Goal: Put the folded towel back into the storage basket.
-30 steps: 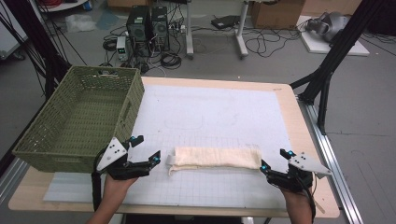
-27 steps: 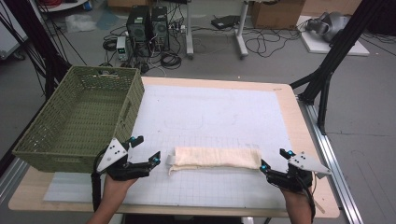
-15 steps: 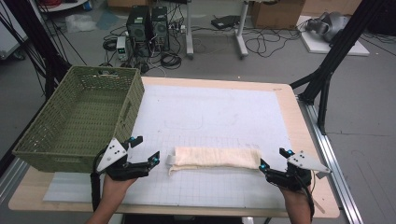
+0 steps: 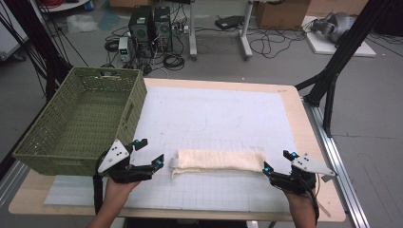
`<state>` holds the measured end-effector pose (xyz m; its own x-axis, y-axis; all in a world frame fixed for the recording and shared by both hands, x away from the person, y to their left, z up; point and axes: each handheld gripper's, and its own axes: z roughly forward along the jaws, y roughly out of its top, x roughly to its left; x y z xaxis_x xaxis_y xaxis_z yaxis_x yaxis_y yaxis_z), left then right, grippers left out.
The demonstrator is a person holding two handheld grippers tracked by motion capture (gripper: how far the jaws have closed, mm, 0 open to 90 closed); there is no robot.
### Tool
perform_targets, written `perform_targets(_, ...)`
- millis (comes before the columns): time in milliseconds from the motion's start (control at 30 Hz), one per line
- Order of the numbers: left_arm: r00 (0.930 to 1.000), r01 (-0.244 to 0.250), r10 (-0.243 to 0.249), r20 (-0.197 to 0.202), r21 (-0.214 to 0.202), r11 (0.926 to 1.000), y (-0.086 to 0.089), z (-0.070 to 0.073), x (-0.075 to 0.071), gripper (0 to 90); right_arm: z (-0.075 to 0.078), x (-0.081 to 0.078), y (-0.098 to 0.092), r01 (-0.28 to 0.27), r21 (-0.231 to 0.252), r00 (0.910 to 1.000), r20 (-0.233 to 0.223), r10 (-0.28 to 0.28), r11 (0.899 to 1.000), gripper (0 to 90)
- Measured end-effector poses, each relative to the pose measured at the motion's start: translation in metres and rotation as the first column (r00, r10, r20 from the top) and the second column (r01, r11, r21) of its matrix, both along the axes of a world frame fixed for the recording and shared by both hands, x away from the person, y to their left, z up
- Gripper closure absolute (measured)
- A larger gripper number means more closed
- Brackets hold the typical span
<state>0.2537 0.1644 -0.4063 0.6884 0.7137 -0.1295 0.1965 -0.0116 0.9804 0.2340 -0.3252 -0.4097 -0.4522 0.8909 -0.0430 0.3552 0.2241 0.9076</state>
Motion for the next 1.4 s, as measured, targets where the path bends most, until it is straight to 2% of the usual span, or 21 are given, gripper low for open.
perform_targets(267,0.9998,0.015,-0.015,-0.01,0.043,0.999,-0.006,0.006,0.0,16.3,0.0,0.0,0.001,-0.006,-0.002,1.0,0.001,0.006,1.0,16.8)
perform_targets(533,0.9992,0.022,-0.021,-0.034,0.039,0.999,-0.008,0.016,0.003,16.3,0.0,0.0,0.001,-0.009,-0.003,1.0,-0.002,0.009,1.0,17.0)
perform_targets(867,0.9955,0.061,-0.056,-0.076,0.067,0.9959,-0.019,0.03,0.014,16.4,0.0,0.0,0.002,-0.014,-0.01,0.9999,0.002,0.015,1.0,17.5)
perform_targets(1067,0.9905,0.089,-0.081,-0.111,0.072,0.9934,-0.03,0.032,0.022,16.8,0.0,0.0,0.001,-0.013,-0.011,0.9999,0.0,0.013,1.0,17.5)
perform_targets(1400,0.9781,0.113,-0.094,-0.186,0.098,0.9887,-0.045,0.023,0.034,17.4,0.0,0.0,0.0,-0.008,-0.008,0.9999,-0.006,0.008,1.0,17.5)
